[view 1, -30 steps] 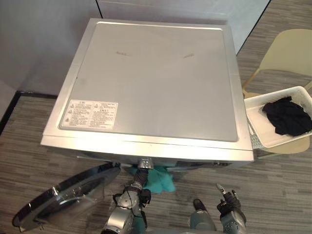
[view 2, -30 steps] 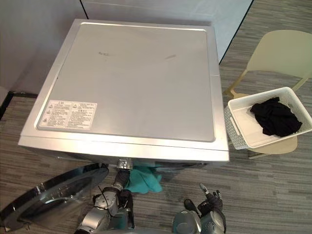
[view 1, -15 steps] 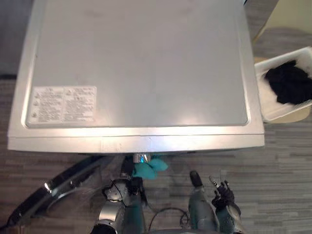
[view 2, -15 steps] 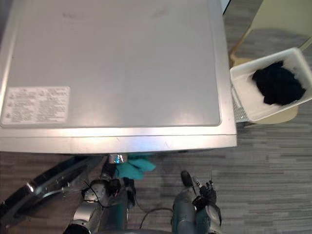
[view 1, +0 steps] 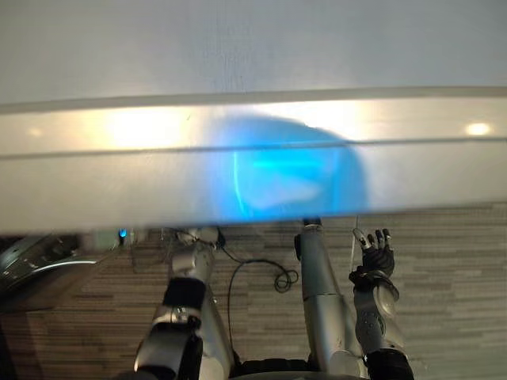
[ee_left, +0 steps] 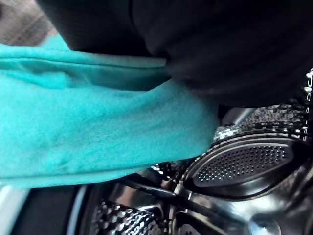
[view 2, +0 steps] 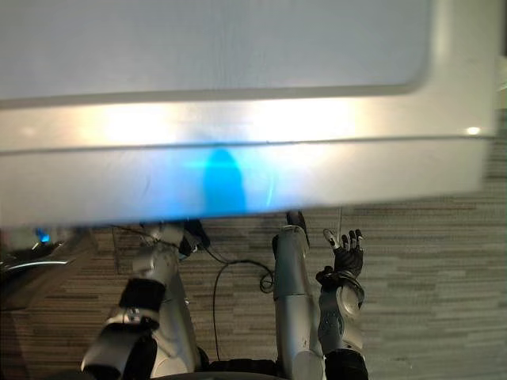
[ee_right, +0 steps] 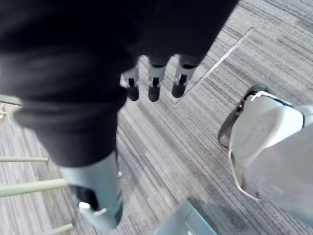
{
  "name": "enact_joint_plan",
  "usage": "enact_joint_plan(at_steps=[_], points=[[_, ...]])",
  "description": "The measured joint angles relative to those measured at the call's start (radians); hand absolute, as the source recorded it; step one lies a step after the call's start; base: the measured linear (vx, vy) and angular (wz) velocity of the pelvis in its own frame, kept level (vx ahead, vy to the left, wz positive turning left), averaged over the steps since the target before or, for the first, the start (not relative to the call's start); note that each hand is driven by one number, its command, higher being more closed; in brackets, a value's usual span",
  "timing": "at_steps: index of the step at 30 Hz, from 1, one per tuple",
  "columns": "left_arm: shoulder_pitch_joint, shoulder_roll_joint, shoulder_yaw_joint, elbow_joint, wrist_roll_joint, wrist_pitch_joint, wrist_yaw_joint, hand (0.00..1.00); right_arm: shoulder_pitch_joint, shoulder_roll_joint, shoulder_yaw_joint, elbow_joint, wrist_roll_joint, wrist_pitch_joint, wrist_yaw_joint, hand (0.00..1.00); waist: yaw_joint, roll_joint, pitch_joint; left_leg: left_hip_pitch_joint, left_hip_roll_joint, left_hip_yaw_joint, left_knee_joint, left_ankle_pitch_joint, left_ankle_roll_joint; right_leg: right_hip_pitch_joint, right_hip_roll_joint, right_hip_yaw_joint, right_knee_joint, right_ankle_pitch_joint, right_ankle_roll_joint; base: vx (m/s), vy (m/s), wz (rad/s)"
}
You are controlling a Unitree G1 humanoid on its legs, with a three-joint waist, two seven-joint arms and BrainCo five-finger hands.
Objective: Pick up the laundry basket with both hands and put the clothes into the washing machine.
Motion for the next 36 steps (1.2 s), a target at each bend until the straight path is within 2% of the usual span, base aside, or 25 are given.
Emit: enact_joint_plan(at_steps=[4, 6, 7, 8, 9, 11, 14, 15, 16, 17, 20, 21, 22, 23, 24, 26, 28, 30, 32, 34, 35, 36], points=[[-0.221, 0.156, 0.032, 0.051, -0.08, 0.0, 0.026, 1.0, -0.004, 0.016, 0.015, -0.004, 0.019, -0.02, 0.0, 0.0, -0.004, -0.009, 0.005, -0.031, 0.06, 0.075, 0.065, -0.021, 0.031, -0.048, 0.01, 0.013, 0.039, 0.006, 0.014, 0.08, 0.105, -0.22], [-0.356, 0.263, 0.029, 0.05, -0.108, -0.012, 0.032, 1.0, -0.005, 0.02, 0.017, -0.003, 0.02, -0.021, 0.005, 0.0, -0.01, -0.009, 0.005, -0.032, 0.086, 0.101, 0.09, -0.023, 0.035, -0.052, 0.015, 0.013, 0.045, 0.007, 0.017, 0.05, 0.085, -0.18], [-0.36, 0.26, 0.038, 0.033, -0.107, -0.057, 0.02, 1.0, -0.007, 0.021, 0.02, -0.004, 0.02, -0.022, 0.006, 0.0, -0.019, -0.015, 0.007, -0.036, 0.088, 0.101, 0.092, -0.024, 0.036, -0.055, 0.017, 0.013, 0.045, 0.008, 0.019, 0.04, 0.087, -0.11], [-0.392, 0.273, 0.013, 0.02, -0.133, -0.076, 0.013, 1.0, -0.001, 0.02, 0.012, 0.0, 0.02, -0.028, 0.007, 0.0, -0.014, -0.022, 0.01, -0.04, 0.1, 0.113, 0.099, -0.024, 0.037, -0.061, 0.023, 0.013, 0.046, 0.009, 0.02, 0.03, 0.053, -0.03], [-0.411, 0.283, -0.011, 0.021, -0.144, -0.073, 0.011, 1.0, -0.002, 0.017, 0.01, 0.004, 0.022, -0.028, 0.007, 0.0, -0.014, -0.023, 0.01, -0.04, 0.1, 0.116, 0.098, -0.024, 0.037, -0.064, 0.023, 0.013, 0.048, 0.009, 0.02, 0.03, 0.059, 0.08], [-0.447, 0.295, -0.085, 0.028, -0.15, -0.073, -0.006, 1.0, -0.002, -0.001, 0.009, 0.015, 0.025, -0.028, 0.014, 0.0, -0.012, -0.027, 0.009, -0.044, 0.106, 0.132, 0.098, -0.026, 0.039, -0.075, 0.022, 0.009, 0.062, 0.009, 0.02, -0.01, 0.037, 0.14], [-0.561, 0.34, -0.266, 0.059, -0.147, -0.068, -0.008, 1.0, 0.0, -0.031, -0.011, 0.019, 0.029, -0.028, 0.035, 0.0, 0.011, -0.03, 0.009, -0.079, 0.117, 0.144, 0.114, -0.036, 0.059, -0.116, 0.02, 0.007, 0.083, 0.009, 0.02, -0.05, 0.044, 0.04], [-0.618, 0.374, -0.375, 0.068, -0.143, -0.069, -0.006, 1.0, 0.0, -0.049, -0.029, 0.022, 0.032, -0.028, 0.048, 0.0, 0.017, -0.029, 0.01, -0.108, 0.119, 0.145, 0.132, -0.042, 0.071, -0.145, 0.016, 0.01, 0.101, 0.008, 0.02, -0.08, 0.056, -0.02], [-0.633, 0.384, -0.402, 0.068, -0.132, -0.069, -0.002, 1.0, 0.0, -0.052, -0.035, 0.022, 0.034, -0.028, 0.049, 0.0, 0.018, -0.029, 0.01, -0.116, 0.119, 0.146, 0.138, -0.045, 0.076, -0.153, 0.013, 0.01, 0.105, 0.008, 0.02, -0.09, 0.065, -0.04], [-0.661, 0.407, -0.46, 0.068, -0.074, -0.073, 0.027, 1.0, 0.001, -0.06, -0.047, 0.022, 0.037, -0.028, 0.049, 0.0, 0.017, -0.029, 0.01, -0.129, 0.12, 0.15, 0.155, -0.05, 0.087, -0.17, 0.007, 0.009, 0.115, 0.008, 0.02, -0.08, 0.085, -0.09], [-0.702, 0.459, -0.536, 0.067, 0.132, -0.079, 0.161, 1.0, 0.005, -0.063, -0.079, 0.023, 0.047, -0.032, 0.05, 0.0, 0.005, -0.029, 0.01, -0.16, 0.134, 0.155, 0.195, -0.064, 0.109, -0.203, 0.003, 0.014, 0.132, 0.013, 0.027, -0.08, 0.098, -0.15], [-0.715, 0.472, -0.55, 0.065, 0.275, -0.06, 0.231, 0.0, 0.01, -0.063, -0.081, 0.025, 0.052, -0.041, 0.049, 0.0, 0.001, -0.029, 0.01, -0.17, 0.134, 0.156, 0.2, -0.067, 0.109, -0.212, 0.003, 0.018, 0.131, 0.018, 0.031, -0.07, 0.094, -0.11], [-0.717, 0.473, -0.55, 0.064, 0.315, -0.053, 0.247, 0.0, 0.011, -0.063, -0.082, 0.027, 0.053, -0.044, 0.049, 0.0, 0.001, -0.029, 0.01, -0.173, 0.135, 0.155, 0.201, -0.067, 0.109, -0.214, 0.003, 0.018, 0.131, 0.02, 0.035, -0.06, 0.08, -0.06], [-0.721, 0.478, -0.551, 0.063, 0.456, -0.017, 0.297, 0.0, 0.011, -0.063, -0.081, 0.035, 0.054, -0.056, 0.05, 0.0, -0.002, -0.029, 0.01, -0.18, 0.135, 0.155, 0.204, -0.066, 0.11, -0.22, 0.003, 0.018, 0.13, 0.024, 0.037, -0.04, 0.073, -0.03], [-0.721, 0.483, -0.559, 0.063, 0.549, 0.015, 0.321, 0.0, 0.011, -0.062, -0.08, 0.037, 0.054, -0.06, 0.049, 0.0, -0.004, -0.029, 0.01, -0.181, 0.135, 0.155, 0.204, -0.066, 0.11, -0.22, 0.003, 0.018, 0.13, 0.025, 0.037, -0.04, 0.072, -0.02], [-0.721, 0.484, -0.564, 0.065, 0.656, 0.057, 0.324, 0.0, 0.01, -0.063, -0.076, 0.037, 0.055, -0.069, 0.05, 0.0, -0.006, -0.029, 0.01, -0.184, 0.135, 0.153, 0.205, -0.063, 0.116, -0.22, 0.003, 0.017, 0.129, 0.028, 0.041, -0.01, 0.072, 0.0], [-0.722, 0.474, -0.551, 0.091, 0.735, 0.092, 0.283, 0.0, 0.01, -0.062, -0.069, 0.037, 0.064, -0.073, 0.05, 0.0, -0.008, -0.029, 0.01, -0.188, 0.136, 0.147, 0.211, -0.057, 0.125, -0.218, 0.004, 0.01, 0.131, 0.029, 0.043, 0.0, 0.084, 0.0], [-0.738, 0.447, -0.502, 0.149, 0.728, 0.108, 0.233, 0.0, 0.01, -0.062, -0.067, 0.038, 0.065, -0.073, 0.049, 0.0, -0.009, -0.029, 0.01, -0.189, 0.136, 0.144, 0.213, -0.057, 0.125, -0.215, 0.004, 0.009, 0.131, 0.03, 0.043, -0.01, 0.077, 0.01], [-0.752, 0.409, -0.388, 0.214, 0.68, 0.129, 0.169, 0.0, 0.01, -0.06, -0.056, 0.039, 0.068, -0.07, 0.049, 0.0, -0.018, -0.029, 0.01, -0.192, 0.135, 0.14, 0.214, -0.057, 0.125, -0.213, 0.004, 0.007, 0.13, 0.031, 0.045, -0.02, 0.08, 0.02], [-0.767, 0.366, -0.248, 0.289, 0.561, 0.137, 0.12, 0.0, 0.01, -0.053, -0.041, 0.056, 0.075, -0.056, 0.049, 0.0, -0.028, -0.029, 0.01, -0.192, 0.134, 0.13, 0.214, -0.057, 0.124, -0.205, 0.005, 0.001, 0.127, 0.032, 0.045, -0.03, 0.077, 0.02], [-0.768, 0.357, -0.221, 0.301, 0.543, 0.138, 0.115, 0.0, 0.01, -0.049, -0.04, 0.061, 0.075, -0.053, 0.048, 0.0, -0.029, -0.029, 0.01, -0.192, 0.134, 0.128, 0.214, -0.058, 0.123, -0.203, 0.005, 0.0, 0.126, 0.032, 0.044, -0.03, 0.061, 0.0], [-0.768, 0.344, -0.174, 0.318, 0.475, 0.139, 0.098, 0.0, 0.009, -0.038, -0.04, 0.073, 0.076, -0.05, 0.047, 0.0, -0.032, -0.03, 0.01, -0.192, 0.134, 0.125, 0.21, -0.06, 0.12, -0.201, 0.005, -0.003, 0.121, 0.034, 0.043, -0.03, 0.059, 0.0]])
